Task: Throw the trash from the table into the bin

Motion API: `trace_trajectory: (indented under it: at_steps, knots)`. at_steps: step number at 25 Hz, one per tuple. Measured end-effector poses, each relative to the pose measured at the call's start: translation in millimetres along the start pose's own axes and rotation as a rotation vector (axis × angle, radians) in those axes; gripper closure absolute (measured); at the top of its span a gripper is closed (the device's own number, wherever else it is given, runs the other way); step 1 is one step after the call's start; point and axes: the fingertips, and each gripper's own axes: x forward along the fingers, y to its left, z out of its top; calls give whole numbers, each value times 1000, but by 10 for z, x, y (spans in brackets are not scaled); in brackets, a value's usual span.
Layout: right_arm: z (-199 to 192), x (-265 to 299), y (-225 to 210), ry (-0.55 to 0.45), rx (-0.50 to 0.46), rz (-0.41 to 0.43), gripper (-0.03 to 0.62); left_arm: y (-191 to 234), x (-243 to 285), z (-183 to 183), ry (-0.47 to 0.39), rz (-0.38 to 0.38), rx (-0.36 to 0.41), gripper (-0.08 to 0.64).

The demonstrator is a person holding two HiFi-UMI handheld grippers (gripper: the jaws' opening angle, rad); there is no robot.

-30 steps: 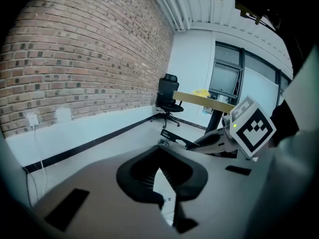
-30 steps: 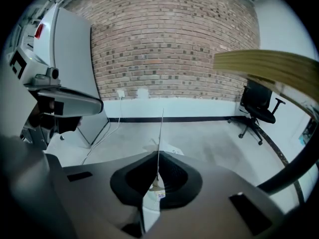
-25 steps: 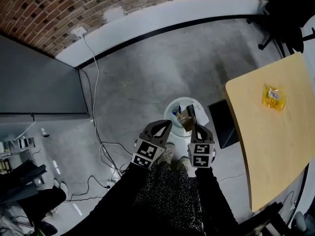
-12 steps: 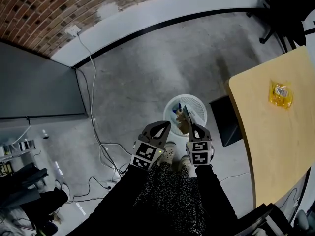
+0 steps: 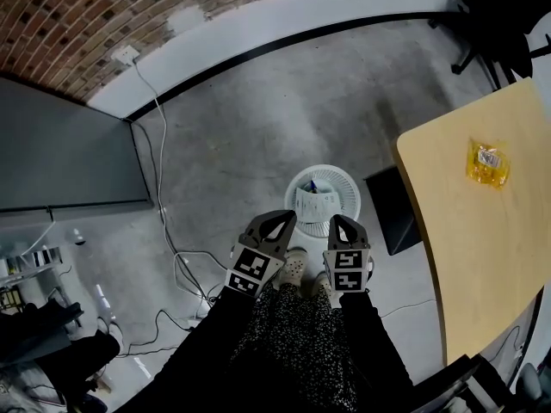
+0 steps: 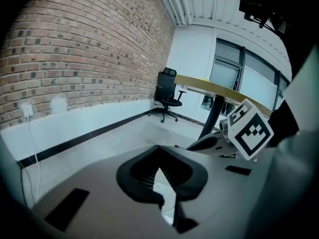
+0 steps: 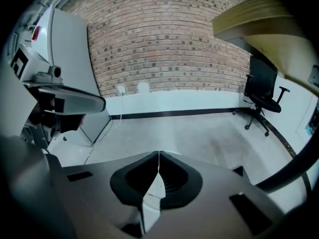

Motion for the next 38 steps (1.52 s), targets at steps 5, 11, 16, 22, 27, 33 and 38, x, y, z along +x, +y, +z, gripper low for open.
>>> trace_trajectory:
  at_steps: [5, 11, 16, 22, 27, 33, 38]
  knots:
    - [315, -267, -32, -55, 1, -1, 580, -22, -86, 290, -28, 3, 16, 561]
    - [752, -676, -45, -127, 3, 6, 581, -128, -270, 736, -74, 5, 40, 561]
    - [1076, -1090, 12, -212, 116, 133, 581, -318, -455, 1093, -99, -6, 73, 561]
    - [1382, -1608, -111, -283, 194, 167, 581, -643, -577, 1487, -135, -33, 99, 561]
    - [1653, -2021, -198, -338, 178, 138, 581, -833, -664, 1829, -171, -65, 125, 561]
    - [1945, -2490, -600, -396, 176, 13, 581, -972, -759, 2239, -224, -98, 143, 561]
    - [2154, -2773, -978, -438, 215, -72, 581, -1020, -785, 2622, -275, -135, 188, 561]
